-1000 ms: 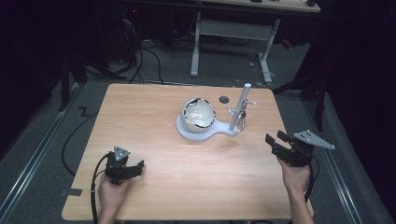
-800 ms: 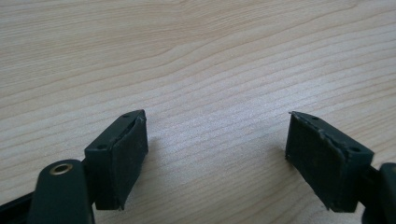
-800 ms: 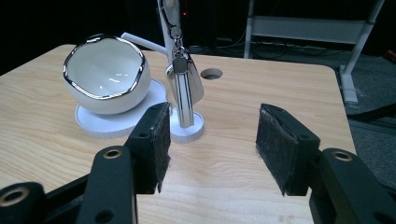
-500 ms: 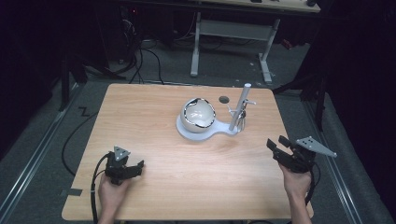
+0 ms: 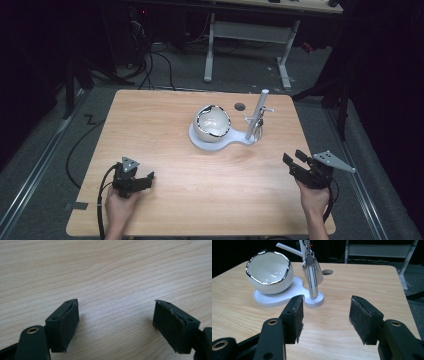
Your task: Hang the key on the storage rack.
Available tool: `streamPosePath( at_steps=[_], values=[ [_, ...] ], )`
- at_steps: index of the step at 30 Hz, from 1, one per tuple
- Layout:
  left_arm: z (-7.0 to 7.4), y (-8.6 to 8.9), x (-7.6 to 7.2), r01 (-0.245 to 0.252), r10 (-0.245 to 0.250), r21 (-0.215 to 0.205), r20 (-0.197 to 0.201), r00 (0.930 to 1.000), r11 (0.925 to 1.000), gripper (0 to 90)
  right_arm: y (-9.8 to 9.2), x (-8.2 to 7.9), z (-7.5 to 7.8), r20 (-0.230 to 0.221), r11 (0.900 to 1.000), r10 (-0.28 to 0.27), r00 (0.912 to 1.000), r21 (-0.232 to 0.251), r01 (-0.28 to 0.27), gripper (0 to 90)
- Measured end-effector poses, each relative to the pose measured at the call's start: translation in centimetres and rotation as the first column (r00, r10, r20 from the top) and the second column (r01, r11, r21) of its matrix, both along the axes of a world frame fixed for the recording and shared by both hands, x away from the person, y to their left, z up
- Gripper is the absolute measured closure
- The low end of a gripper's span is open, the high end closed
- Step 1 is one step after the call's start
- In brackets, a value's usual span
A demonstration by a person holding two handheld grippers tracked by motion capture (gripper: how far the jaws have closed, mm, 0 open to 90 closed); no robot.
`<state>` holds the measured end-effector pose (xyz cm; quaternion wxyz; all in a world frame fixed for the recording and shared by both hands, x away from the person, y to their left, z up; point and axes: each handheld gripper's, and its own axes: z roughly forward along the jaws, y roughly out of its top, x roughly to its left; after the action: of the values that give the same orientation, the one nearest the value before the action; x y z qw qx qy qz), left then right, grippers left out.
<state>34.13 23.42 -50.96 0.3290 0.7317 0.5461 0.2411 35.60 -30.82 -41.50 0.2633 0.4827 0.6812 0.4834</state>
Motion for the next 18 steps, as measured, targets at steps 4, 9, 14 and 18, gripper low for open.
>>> streamPosePath(
  at_steps=[4,9,14,18],
  values=[
    [0.0,0.0,0.0,0.000,0.000,0.000,0.000,1.0000,1.0000,21.3,0.3,0.0,-0.4,-0.004,1.000,0.000,1.0000,-0.003,0.000,44.9],
    [0.0,0.0,0.0,0.000,0.000,0.000,0.001,1.0000,1.0000,21.5,0.7,0.2,-0.8,-0.010,1.000,0.006,0.9999,-0.008,-0.006,44.9],
    [0.0,0.0,0.0,0.000,0.000,0.000,0.000,1.0000,1.0000,21.6,1.0,0.3,-1.2,-0.023,1.000,0.005,0.9997,-0.016,-0.005,45.0],
    [0.0,0.0,0.0,0.000,0.000,0.000,0.001,1.0000,1.0000,21.7,1.2,0.4,-1.5,-0.030,1.000,0.006,0.9995,-0.020,-0.006,45.1]
  ],
)
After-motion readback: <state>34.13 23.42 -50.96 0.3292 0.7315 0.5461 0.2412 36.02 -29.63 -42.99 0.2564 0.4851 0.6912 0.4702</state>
